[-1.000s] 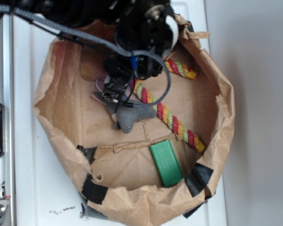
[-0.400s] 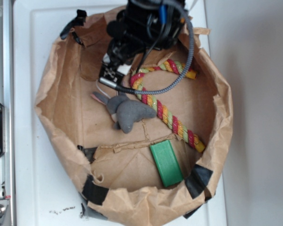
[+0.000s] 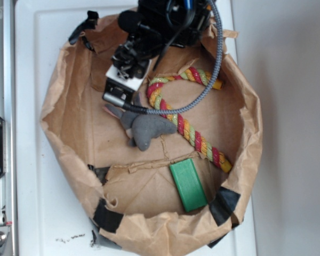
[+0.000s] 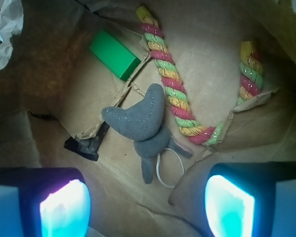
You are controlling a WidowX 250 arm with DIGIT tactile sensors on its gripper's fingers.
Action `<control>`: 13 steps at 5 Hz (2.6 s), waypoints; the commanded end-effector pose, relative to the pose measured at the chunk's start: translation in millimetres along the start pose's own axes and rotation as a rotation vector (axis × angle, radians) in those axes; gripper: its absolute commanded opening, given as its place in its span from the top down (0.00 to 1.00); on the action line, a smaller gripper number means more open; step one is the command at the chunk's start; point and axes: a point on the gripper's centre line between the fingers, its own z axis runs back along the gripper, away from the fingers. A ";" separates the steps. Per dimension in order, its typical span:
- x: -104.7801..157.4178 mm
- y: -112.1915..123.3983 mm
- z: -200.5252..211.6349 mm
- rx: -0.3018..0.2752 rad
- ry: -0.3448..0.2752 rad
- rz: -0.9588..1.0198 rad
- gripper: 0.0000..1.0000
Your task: Grab the gray animal.
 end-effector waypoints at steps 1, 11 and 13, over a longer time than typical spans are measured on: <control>-1.7 1.2 18.7 0.044 -0.042 -0.006 0.00; 70.4 -28.3 -69.0 0.234 -0.264 0.113 1.00; 69.0 -43.7 -32.9 0.151 -0.281 0.097 1.00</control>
